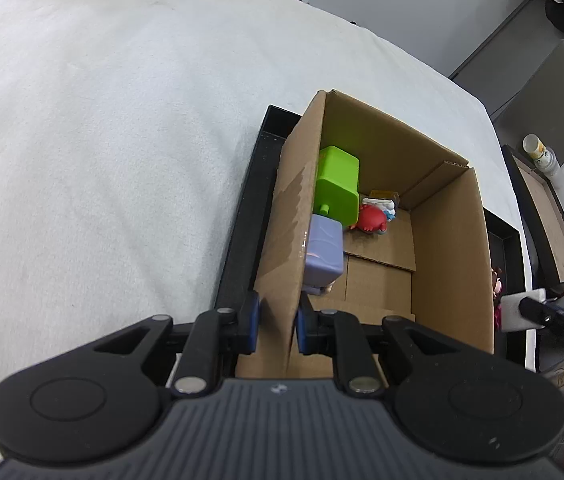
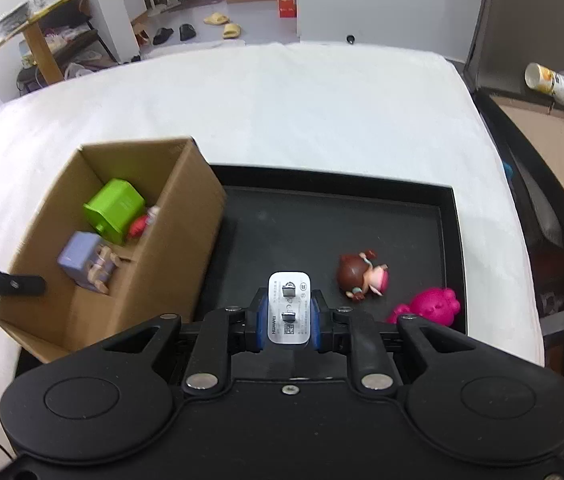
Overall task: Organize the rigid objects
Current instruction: 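Carry the white charger into the cardboard box and open the right tool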
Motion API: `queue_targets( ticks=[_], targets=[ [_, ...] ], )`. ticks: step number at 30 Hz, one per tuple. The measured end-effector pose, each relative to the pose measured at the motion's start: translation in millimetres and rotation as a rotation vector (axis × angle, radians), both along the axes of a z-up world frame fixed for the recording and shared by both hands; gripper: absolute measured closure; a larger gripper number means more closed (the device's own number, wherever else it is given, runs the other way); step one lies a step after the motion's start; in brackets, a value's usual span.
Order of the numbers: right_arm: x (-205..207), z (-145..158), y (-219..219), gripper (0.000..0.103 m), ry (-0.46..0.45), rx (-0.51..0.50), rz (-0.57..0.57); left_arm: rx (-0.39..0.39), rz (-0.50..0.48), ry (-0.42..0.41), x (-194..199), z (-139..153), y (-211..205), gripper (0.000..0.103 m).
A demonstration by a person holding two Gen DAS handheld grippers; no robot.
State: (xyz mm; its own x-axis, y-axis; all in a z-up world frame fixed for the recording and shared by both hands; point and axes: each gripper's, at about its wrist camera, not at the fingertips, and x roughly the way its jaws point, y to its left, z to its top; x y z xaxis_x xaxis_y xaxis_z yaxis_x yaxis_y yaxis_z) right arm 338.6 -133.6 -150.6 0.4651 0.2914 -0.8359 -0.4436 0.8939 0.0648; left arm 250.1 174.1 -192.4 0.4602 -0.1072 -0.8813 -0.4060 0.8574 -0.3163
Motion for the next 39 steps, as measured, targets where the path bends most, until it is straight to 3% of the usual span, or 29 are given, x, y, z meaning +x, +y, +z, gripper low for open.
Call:
queue_targets(
  ticks=[19, 30, 39],
  targets=[
    [-7.0, 51.6, 51.4, 0.082, -0.067, 0.028, 0.048, -0.020, 0.000, -0.012, -2.2, -0.8, 2.0, 0.085],
    [-7.9, 52.0, 88.8, 0.082, -0.057, 0.049, 0.109, -0.021, -0.026, -0.022, -2.3, -1.7, 2.4, 0.085],
    [-7.2, 31.4, 116.5, 0.082, 0.006, 0.058, 0.137, -0.057, -0.049, -0.041, -4.6, -5.3, 8.6, 0.084]
  ],
)
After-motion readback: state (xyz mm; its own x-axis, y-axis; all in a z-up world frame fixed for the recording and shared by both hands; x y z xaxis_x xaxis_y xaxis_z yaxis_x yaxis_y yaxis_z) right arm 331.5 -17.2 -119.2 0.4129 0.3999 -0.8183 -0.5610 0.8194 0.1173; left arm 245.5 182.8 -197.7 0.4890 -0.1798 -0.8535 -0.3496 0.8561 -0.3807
